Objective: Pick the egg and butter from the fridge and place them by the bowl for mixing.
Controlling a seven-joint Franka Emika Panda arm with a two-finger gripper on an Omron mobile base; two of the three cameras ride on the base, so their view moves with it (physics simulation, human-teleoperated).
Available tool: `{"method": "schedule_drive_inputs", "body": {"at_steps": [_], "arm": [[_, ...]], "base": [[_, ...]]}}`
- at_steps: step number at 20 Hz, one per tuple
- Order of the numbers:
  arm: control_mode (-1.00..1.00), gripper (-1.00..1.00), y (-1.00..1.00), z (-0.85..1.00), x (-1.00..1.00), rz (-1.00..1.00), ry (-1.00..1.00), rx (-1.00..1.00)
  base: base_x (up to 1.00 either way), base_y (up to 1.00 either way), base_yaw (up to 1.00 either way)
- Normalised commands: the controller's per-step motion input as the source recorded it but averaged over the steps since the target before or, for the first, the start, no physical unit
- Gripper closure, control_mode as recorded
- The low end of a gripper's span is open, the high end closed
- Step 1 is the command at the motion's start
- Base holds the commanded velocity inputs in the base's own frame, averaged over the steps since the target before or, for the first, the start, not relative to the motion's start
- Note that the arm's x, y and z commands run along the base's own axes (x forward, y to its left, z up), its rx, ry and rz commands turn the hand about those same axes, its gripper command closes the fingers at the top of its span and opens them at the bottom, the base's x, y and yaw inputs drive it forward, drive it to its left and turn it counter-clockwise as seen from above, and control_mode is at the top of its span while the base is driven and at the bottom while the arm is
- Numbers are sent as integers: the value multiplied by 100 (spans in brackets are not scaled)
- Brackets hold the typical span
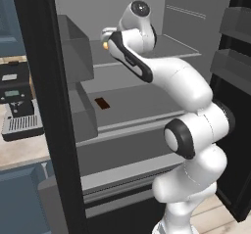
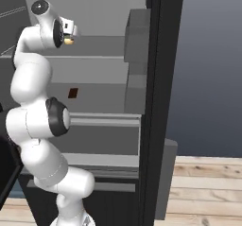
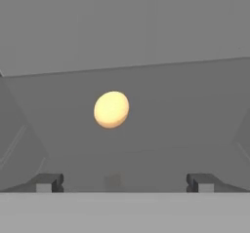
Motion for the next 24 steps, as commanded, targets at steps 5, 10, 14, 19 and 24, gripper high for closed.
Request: {"method": "schedule_drive_inputs", "body": {"at_steps": [5,10,14,19,24], "arm": [[-100,-100,4,-17,16,0,0,0],[-100,-100,5,-3,35,0,0,0],[-100,-100,17,-3,47,0,0,0],[-100,-100,22,-6,48,0,1,0],[-100,-100,13,0,48,0,0,0]], "base": [[0,0,0],[0,0,0],[0,0,0],[0,0,0],[0,0,0]]}}
